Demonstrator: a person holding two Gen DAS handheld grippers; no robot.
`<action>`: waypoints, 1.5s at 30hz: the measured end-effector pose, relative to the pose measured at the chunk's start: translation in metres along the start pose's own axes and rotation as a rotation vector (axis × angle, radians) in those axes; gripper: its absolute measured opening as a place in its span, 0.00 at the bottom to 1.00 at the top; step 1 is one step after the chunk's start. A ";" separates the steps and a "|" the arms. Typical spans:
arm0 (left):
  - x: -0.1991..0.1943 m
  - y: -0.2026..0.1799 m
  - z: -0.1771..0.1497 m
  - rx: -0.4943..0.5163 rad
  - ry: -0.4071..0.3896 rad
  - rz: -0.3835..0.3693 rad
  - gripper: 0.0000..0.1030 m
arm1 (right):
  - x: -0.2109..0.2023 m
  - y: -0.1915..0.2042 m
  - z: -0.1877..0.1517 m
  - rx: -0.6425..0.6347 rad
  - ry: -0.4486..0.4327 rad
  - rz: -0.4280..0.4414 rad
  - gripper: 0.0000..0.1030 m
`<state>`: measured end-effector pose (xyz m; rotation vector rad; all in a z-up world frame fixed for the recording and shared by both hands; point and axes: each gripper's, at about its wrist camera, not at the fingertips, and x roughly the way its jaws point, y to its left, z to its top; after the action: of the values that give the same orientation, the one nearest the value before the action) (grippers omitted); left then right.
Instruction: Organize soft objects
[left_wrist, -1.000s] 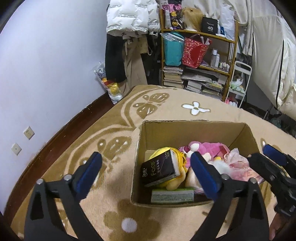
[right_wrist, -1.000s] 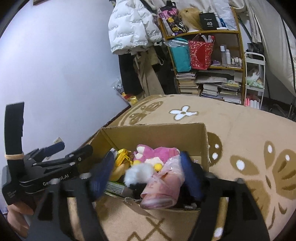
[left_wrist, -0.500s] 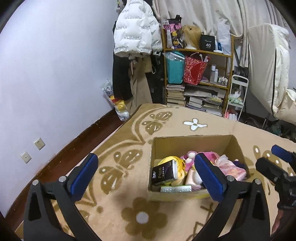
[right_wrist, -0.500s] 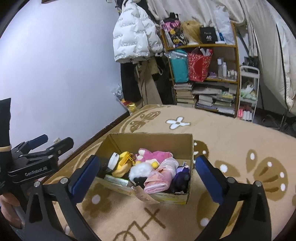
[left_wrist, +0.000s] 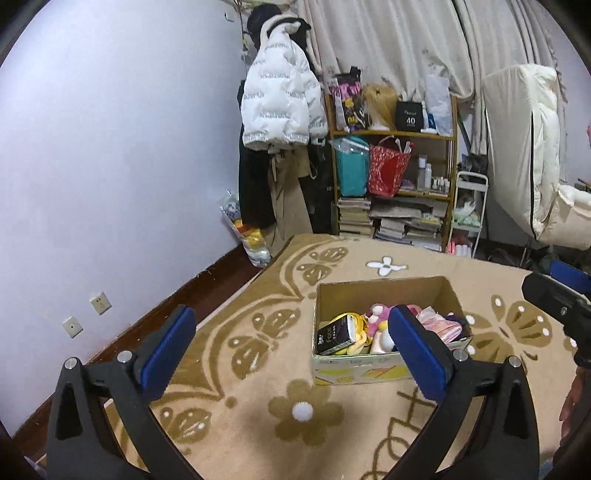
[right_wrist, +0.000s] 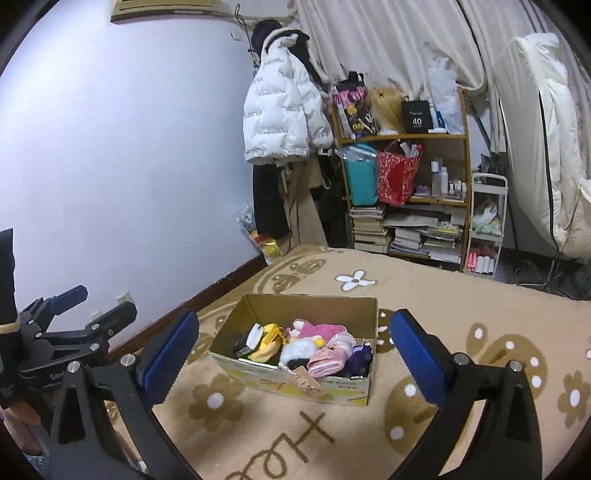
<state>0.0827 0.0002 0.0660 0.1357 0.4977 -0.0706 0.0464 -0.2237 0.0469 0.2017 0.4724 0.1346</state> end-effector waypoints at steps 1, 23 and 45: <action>-0.007 0.002 0.000 -0.003 -0.008 -0.003 1.00 | -0.004 0.002 0.000 -0.002 -0.005 -0.002 1.00; -0.066 0.014 -0.044 -0.034 -0.131 0.021 1.00 | -0.049 0.019 -0.038 -0.118 -0.068 -0.025 1.00; -0.019 -0.002 -0.076 -0.006 -0.061 -0.030 1.00 | -0.016 -0.018 -0.097 -0.061 -0.048 -0.054 1.00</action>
<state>0.0303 0.0101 0.0084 0.1202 0.4392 -0.1027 -0.0114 -0.2280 -0.0340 0.1318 0.4251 0.0909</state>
